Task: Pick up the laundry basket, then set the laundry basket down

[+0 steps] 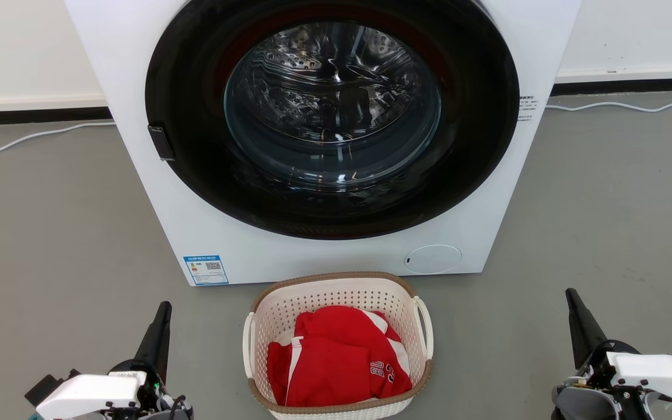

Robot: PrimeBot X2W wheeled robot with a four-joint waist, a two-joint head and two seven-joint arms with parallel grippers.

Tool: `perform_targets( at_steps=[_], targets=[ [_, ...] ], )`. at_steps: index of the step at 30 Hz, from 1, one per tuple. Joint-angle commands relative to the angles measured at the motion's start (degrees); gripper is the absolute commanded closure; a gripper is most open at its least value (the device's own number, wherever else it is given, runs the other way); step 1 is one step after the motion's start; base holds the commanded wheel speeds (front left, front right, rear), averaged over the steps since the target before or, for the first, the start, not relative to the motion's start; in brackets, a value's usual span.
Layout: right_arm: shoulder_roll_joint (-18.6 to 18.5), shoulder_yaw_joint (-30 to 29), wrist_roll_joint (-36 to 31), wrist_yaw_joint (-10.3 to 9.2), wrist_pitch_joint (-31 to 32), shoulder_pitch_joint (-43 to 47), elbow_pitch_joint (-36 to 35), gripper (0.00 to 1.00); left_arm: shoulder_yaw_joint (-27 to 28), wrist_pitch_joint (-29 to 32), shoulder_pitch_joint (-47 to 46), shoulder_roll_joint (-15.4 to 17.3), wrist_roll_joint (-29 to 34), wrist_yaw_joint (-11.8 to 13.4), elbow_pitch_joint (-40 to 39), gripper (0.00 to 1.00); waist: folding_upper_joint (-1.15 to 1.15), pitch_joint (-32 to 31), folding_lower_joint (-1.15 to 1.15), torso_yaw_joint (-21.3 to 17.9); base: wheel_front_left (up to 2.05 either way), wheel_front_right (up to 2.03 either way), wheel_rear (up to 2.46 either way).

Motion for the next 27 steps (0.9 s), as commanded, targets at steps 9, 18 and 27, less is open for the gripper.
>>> perform_targets(
  at_steps=[9,18,27],
  targets=[
    [-0.7,1.0,0.4,0.42,0.5,-2.4,-1.6,1.0,1.7,0.3,-3.1,0.6,-0.3,-0.6,-1.7,1.0,0.0,0.0,0.0,0.0,0.0,0.0,0.0],
    [-0.7,1.0,0.4,0.42,0.5,-2.4,-1.6,1.0,1.7,0.3,-3.1,0.6,-0.3,-0.6,-1.7,1.0,0.0,0.0,0.0,0.0,0.0,0.0,0.0],
    [-0.7,1.0,0.4,0.42,0.5,-2.4,-1.6,1.0,1.7,0.3,-3.1,0.6,-0.3,-0.6,-1.7,1.0,0.0,0.0,0.0,0.0,0.0,0.0,0.0]
  ],
)
